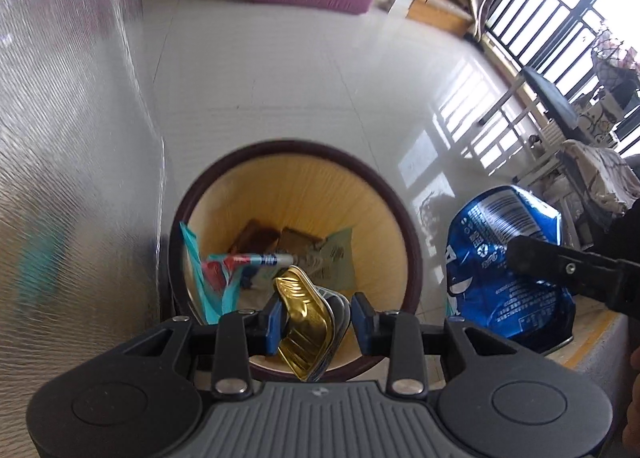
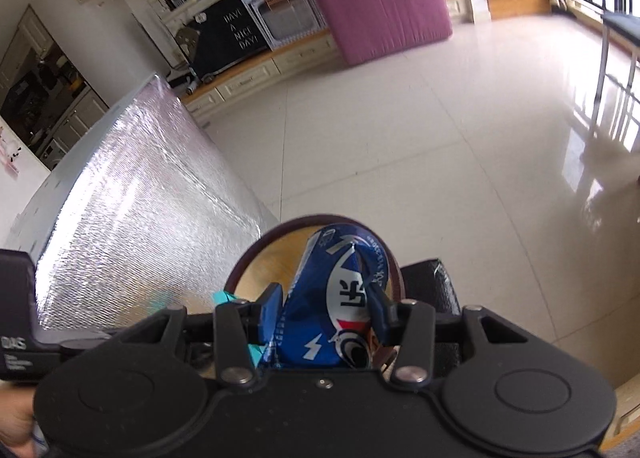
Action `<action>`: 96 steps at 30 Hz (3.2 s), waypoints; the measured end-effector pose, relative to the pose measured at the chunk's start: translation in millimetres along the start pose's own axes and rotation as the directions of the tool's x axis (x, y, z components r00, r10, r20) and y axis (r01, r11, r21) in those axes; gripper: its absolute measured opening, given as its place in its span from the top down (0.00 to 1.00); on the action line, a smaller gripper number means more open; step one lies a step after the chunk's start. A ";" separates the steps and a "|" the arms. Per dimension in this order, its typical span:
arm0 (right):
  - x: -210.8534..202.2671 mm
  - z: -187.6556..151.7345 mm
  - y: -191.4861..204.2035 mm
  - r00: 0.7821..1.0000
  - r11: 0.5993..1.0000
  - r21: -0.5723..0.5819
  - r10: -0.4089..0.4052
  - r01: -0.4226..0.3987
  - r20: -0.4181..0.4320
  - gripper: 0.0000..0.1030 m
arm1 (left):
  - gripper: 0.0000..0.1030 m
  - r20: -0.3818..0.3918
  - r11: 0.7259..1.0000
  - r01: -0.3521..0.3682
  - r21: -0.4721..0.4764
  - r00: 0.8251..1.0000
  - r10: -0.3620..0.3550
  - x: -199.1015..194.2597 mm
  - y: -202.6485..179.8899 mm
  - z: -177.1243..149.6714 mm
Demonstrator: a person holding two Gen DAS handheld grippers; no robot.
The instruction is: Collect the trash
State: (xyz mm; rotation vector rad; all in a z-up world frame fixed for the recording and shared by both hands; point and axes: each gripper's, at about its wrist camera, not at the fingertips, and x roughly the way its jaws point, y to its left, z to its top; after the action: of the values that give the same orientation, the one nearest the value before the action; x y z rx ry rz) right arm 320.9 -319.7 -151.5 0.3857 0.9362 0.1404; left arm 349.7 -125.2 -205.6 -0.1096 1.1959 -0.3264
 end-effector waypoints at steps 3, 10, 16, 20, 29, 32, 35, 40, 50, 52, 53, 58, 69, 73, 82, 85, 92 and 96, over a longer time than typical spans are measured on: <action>17.6 -0.9 -5.9 0.999 1.000 0.028 0.010 -0.009 -0.032 0.55 | 0.65 -0.044 1.000 -0.002 -0.021 0.999 0.001 22.2 7.4 -1.5; 59.8 -1.8 -15.4 0.994 0.994 0.106 0.034 -0.022 -0.106 0.55 | 0.64 -0.089 0.998 -0.013 -0.059 0.996 0.007 55.7 23.6 -8.5; 85.0 3.2 -13.3 0.989 0.993 0.118 0.031 -0.014 -0.145 0.55 | 0.37 -0.089 0.993 -0.021 -0.116 0.996 0.011 59.0 34.7 -11.7; 100.1 3.4 -13.3 0.987 0.991 0.136 0.040 -0.018 -0.156 0.55 | 0.32 -0.097 0.993 -0.040 -0.112 0.995 0.029 53.1 36.2 -15.6; 121.7 -6.6 -18.8 0.979 0.987 0.159 0.042 -0.010 -0.199 0.20 | 0.08 -0.100 0.995 -0.072 -0.073 0.993 0.064 41.4 32.3 -24.8; 117.3 -9.2 -15.7 0.976 0.994 0.108 0.013 0.011 -0.215 0.15 | 0.03 -0.099 0.996 -0.070 -0.057 0.993 0.064 39.5 28.1 -23.1; 110.5 -9.2 -19.4 0.975 0.994 0.110 0.003 0.022 -0.222 0.05 | 0.00 -0.096 0.996 -0.073 -0.051 0.993 0.068 37.0 26.2 -21.7; 96.3 -8.8 -20.2 0.975 0.996 0.081 -0.029 0.048 -0.219 0.00 | 0.00 -0.089 0.996 -0.080 -0.051 0.993 0.075 32.9 25.7 -21.0; 63.2 -7.8 -7.8 0.981 0.999 0.000 -0.053 0.054 -0.187 0.00 | 0.00 -0.054 0.995 -0.089 -0.041 0.995 0.087 3.5 18.5 -22.6; 53.5 -6.0 -4.9 0.984 0.998 -0.005 -0.059 0.059 -0.171 0.00 | 0.00 -0.038 0.995 -0.088 -0.037 0.996 0.086 -6.8 16.6 -22.6; 48.3 -5.4 -2.9 0.985 0.998 -0.009 -0.063 0.062 -0.161 0.00 | 0.00 -0.030 0.996 -0.086 -0.035 0.996 0.085 -13.0 15.7 -22.5; 13.8 -2.1 10.2 0.992 0.997 -0.038 -0.073 0.069 -0.105 0.00 | 0.00 0.033 0.997 -0.072 -0.022 0.997 0.073 -50.3 9.1 -21.9; -64.9 -9.9 40.2 0.996 0.990 -0.111 -0.083 0.085 0.020 0.00 | 0.00 0.180 0.998 -0.057 -0.003 0.982 0.057 -137.4 -2.7 -39.0; -90.9 -18.1 49.6 0.995 0.987 -0.133 -0.083 0.090 0.057 0.00 | 0.00 0.226 0.999 -0.054 0.005 0.973 0.051 -164.5 -5.8 -47.3; -140.7 -39.3 72.8 0.988 0.978 -0.187 -0.070 0.096 0.140 0.00 | 0.00 0.327 0.998 -0.056 0.005 0.944 0.051 -214.6 -11.9 -74.8; -153.2 -46.6 78.1 0.984 0.975 -0.198 -0.067 0.099 0.164 0.00 | 0.00 0.356 0.998 -0.060 0.002 0.933 0.055 -227.8 -12.1 -85.2; -176.5 -66.3 86.2 0.975 0.967 -0.228 -0.063 0.112 0.212 0.00 | 0.00 0.415 0.996 -0.084 -0.012 0.906 0.082 -250.0 -5.2 -114.5; -187.3 -80.3 87.1 0.967 0.961 -0.245 -0.065 0.127 0.245 0.00 | 0.00 0.444 0.992 -0.126 -0.005 0.889 0.115 -258.5 -5.2 -131.6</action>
State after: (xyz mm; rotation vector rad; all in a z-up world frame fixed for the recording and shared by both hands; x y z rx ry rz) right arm 150.0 -271.2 -19.1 0.1093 0.6898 0.1229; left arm 142.6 -39.4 -21.3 -0.0823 0.7393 -0.1914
